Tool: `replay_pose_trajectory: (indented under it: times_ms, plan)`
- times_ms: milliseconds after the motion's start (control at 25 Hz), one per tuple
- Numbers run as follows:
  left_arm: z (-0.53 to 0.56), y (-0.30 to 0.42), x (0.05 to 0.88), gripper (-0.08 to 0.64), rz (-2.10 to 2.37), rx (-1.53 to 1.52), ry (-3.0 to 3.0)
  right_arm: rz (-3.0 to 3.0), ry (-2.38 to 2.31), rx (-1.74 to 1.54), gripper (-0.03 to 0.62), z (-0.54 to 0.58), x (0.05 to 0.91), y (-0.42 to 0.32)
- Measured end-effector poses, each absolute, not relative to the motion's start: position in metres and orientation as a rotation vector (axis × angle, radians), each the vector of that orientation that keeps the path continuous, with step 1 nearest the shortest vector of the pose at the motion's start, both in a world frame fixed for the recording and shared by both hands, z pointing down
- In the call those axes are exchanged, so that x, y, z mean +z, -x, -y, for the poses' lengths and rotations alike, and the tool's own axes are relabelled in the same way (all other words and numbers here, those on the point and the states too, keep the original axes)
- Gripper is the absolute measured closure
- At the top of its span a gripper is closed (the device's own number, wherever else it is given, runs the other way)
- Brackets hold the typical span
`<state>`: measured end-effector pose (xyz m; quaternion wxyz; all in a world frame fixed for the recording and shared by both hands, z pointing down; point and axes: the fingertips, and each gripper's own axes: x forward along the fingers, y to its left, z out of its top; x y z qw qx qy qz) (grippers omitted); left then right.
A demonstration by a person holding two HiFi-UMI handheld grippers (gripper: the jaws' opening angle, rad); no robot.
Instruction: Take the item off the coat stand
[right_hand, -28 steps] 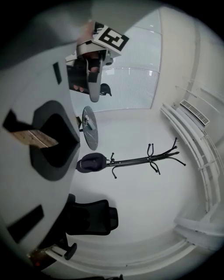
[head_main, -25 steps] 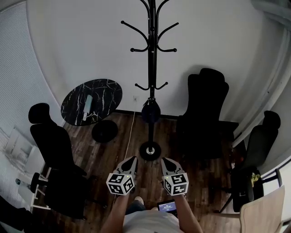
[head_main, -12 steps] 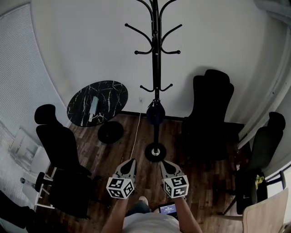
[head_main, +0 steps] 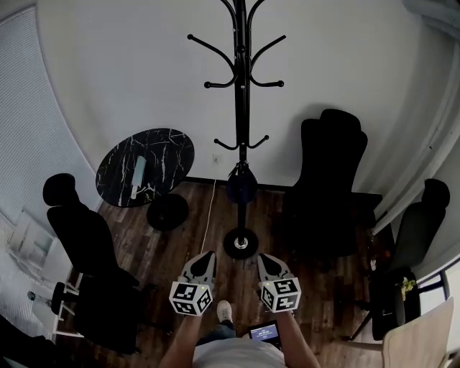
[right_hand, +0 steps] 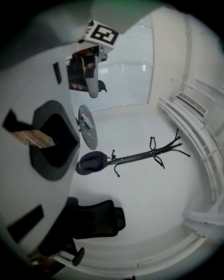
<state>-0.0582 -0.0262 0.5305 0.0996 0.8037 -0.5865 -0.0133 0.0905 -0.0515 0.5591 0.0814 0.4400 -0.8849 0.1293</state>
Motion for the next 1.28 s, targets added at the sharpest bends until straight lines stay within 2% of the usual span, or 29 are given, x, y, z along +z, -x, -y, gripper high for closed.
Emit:
replay_pose_trajectory:
  times_ms: [600, 1280]
  plan:
    - [0.174, 0.091, 0.539, 0.54, 1.655, -0.078, -2.35, 2.549, -1.383, 0.335, 0.58, 0.175, 0.556, -0.066]
    - [0.257, 0.105, 0.567, 0.54, 1.521, -0.035, -2.399, 2.445, -1.501, 0.435, 0.58, 0.235, 0.585, -0.055]
